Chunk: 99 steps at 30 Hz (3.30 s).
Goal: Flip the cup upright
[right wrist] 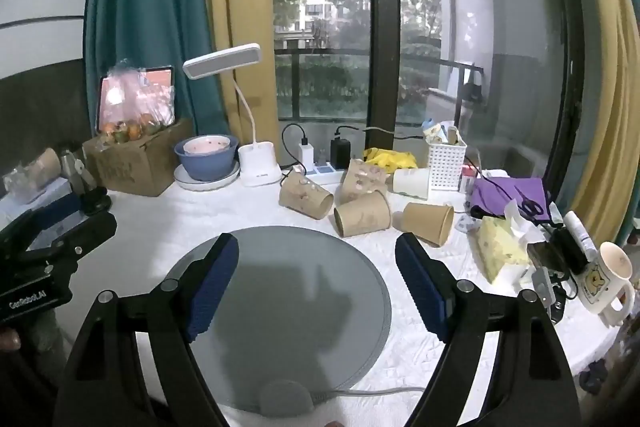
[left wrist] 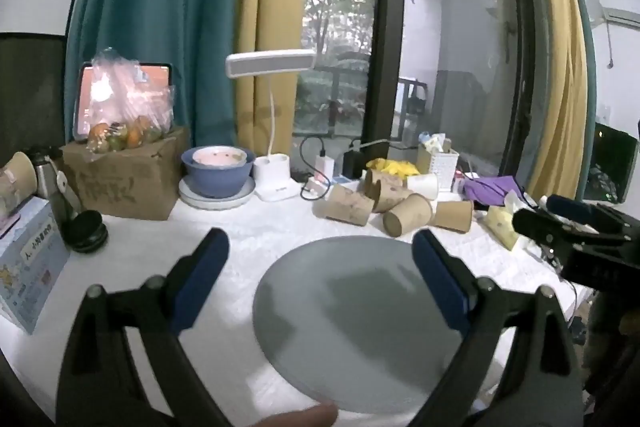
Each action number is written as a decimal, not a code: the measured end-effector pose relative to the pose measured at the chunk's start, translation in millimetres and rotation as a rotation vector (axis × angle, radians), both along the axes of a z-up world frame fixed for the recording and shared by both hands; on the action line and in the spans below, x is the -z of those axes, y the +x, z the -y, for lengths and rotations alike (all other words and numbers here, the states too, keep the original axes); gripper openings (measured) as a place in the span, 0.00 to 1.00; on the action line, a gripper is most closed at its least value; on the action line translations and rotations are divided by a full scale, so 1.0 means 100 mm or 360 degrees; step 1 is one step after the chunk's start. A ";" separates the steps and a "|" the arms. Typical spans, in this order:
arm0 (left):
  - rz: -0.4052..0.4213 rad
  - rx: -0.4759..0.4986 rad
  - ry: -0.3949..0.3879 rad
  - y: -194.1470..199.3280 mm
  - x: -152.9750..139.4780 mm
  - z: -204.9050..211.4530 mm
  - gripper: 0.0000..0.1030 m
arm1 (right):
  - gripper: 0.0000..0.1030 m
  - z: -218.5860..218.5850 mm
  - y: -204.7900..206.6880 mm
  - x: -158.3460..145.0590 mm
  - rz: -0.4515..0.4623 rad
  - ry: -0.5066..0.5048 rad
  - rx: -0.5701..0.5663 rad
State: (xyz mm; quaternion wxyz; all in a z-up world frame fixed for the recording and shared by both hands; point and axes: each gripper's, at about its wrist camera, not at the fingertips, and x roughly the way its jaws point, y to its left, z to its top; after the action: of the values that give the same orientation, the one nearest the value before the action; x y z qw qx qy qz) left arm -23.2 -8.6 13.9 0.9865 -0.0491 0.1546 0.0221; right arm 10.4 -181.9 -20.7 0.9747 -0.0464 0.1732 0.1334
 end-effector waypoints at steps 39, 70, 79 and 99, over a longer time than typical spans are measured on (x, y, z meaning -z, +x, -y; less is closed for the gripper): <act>0.0021 0.0040 -0.0059 -0.09 -0.04 -0.09 0.91 | 0.81 -0.04 -0.05 0.00 -0.0004 0.0013 0.0002; 0.0030 0.0041 -0.0056 -0.11 -0.07 -0.09 0.91 | 0.81 -0.03 -0.05 0.01 0.0000 0.0012 0.0001; 0.0020 0.0053 -0.0054 -0.07 -0.08 -0.09 0.91 | 0.81 -0.03 -0.05 0.02 -0.0001 0.0014 -0.0001; -0.0292 0.0224 0.0183 0.71 0.23 0.22 0.91 | 0.81 0.26 0.60 0.30 -0.0202 0.0059 0.0100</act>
State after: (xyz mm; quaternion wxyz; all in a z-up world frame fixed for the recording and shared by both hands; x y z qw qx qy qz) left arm 47.5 -31.1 -8.7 0.9685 0.0207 0.2456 -0.0340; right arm 70.8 -208.0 -50.2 0.9662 -0.0144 0.2335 0.1086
